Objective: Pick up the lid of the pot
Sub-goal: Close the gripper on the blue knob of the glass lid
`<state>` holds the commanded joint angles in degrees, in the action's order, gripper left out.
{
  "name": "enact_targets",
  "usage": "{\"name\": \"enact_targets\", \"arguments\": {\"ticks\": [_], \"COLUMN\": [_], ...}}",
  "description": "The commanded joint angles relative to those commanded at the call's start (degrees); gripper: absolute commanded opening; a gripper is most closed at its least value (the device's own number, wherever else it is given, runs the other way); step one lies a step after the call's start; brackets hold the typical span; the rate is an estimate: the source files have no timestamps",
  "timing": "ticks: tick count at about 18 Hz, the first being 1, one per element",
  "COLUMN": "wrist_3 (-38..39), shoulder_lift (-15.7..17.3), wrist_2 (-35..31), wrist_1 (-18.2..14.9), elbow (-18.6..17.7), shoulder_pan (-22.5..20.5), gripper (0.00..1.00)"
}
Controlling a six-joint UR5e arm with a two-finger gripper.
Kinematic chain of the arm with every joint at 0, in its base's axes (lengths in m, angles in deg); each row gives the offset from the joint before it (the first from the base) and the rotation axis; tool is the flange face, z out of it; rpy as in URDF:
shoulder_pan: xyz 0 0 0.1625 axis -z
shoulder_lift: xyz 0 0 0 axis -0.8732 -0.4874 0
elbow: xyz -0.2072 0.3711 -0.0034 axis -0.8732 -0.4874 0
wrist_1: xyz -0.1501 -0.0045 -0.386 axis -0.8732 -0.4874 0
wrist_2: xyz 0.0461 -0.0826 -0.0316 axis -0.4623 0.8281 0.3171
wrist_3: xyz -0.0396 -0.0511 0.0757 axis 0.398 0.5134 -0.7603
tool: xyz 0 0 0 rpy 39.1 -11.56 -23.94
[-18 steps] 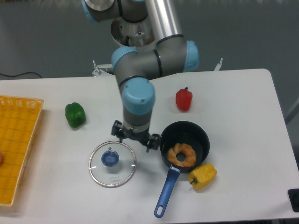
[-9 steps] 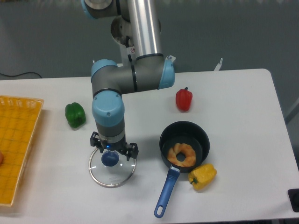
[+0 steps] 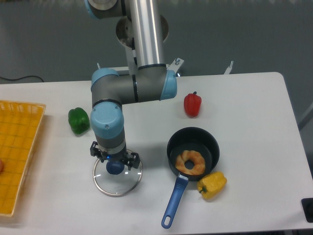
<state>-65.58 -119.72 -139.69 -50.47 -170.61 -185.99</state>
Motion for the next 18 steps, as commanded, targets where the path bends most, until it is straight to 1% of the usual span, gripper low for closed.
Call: {"name": "enact_targets", "arguments": {"ticks": [5, 18], "wrist_3": [0.5, 0.5], "shoulder_lift": [-0.9, -1.9], "wrist_2": [0.2, 0.2], "wrist_1": [0.0, 0.0], "elbow": [0.3, 0.2], "shoulder_pan": [0.0, 0.4], "gripper": [1.0, 1.0]}}
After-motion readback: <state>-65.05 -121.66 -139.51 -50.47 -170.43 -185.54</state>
